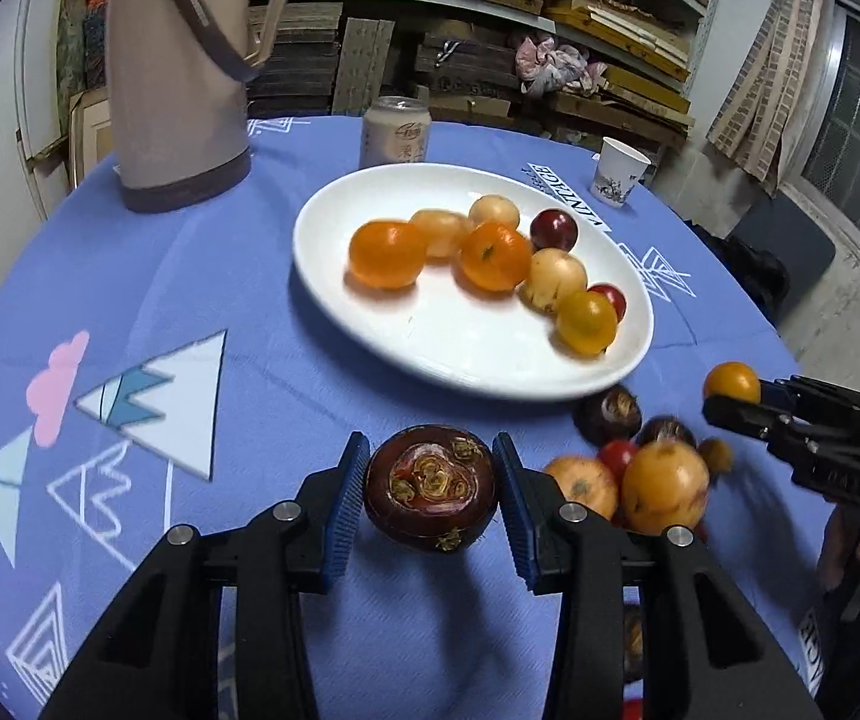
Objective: Organize fruits
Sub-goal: 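Carry both fruits over the white plate and release them onto it, then grasp a small tan fruit with the right tool while the left tool grasps a red tomato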
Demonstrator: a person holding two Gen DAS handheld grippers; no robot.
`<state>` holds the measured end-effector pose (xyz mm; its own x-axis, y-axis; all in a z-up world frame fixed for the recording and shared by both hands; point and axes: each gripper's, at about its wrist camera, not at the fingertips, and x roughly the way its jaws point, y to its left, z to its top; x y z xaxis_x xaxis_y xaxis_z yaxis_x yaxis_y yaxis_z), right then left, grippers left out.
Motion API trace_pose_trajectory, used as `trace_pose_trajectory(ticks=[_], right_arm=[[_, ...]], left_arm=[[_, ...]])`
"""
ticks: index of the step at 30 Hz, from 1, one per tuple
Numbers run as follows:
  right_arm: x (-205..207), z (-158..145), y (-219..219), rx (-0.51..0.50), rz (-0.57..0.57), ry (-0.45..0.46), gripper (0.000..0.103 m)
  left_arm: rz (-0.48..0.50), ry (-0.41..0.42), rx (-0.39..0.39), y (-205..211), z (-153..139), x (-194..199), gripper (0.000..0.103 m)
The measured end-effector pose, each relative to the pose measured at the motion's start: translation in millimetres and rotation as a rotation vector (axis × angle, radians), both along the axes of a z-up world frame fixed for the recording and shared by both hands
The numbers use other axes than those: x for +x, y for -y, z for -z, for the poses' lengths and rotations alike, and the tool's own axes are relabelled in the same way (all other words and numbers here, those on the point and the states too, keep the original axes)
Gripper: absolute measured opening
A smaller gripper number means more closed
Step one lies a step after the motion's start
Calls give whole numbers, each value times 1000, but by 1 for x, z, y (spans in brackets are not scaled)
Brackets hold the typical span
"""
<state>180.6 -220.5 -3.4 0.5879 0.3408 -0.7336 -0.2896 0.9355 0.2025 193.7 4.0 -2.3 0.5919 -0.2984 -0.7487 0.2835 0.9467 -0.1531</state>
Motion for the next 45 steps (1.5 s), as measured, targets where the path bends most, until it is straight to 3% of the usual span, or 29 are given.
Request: trace_pose_trajectory(ticks=[7, 16, 19, 21, 25, 29, 30, 37, 42, 45], right_arm=[[38, -22, -47, -49, -10, 27, 37], [64, -7, -80, -103, -22, 50, 38], [66, -6, -83, -96, -28, 68, 42], [66, -6, -79, -80, -26, 73, 55], [56, -17, -62, -13, -30, 84, 60], [35, -31, -52, -81, -42, 151, 92], [30, -34, -49, -99, -45, 170, 96], [4, -28, -21, -234, -93, 158, 98], [-14, -16, -2, -262, -144, 128, 98], [-25, -10, -1, -283, -194, 120, 98]], left_arm=[[-53, -29, -68, 12, -1, 47, 42], [-111, 46, -54, 7, 2, 53, 44], [-146, 54, -74, 2, 3, 55, 60], [-171, 33, -121, -6, 6, 57, 71], [-153, -10, -198, -14, 8, 53, 74], [-100, 10, -149, -8, 5, 41, 79], [-81, 24, -125, -4, 3, 37, 79], [16, 106, -83, 15, -4, 17, 80], [116, 127, 61, 37, -5, 9, 81], [149, 134, 88, 42, -2, 2, 85]])
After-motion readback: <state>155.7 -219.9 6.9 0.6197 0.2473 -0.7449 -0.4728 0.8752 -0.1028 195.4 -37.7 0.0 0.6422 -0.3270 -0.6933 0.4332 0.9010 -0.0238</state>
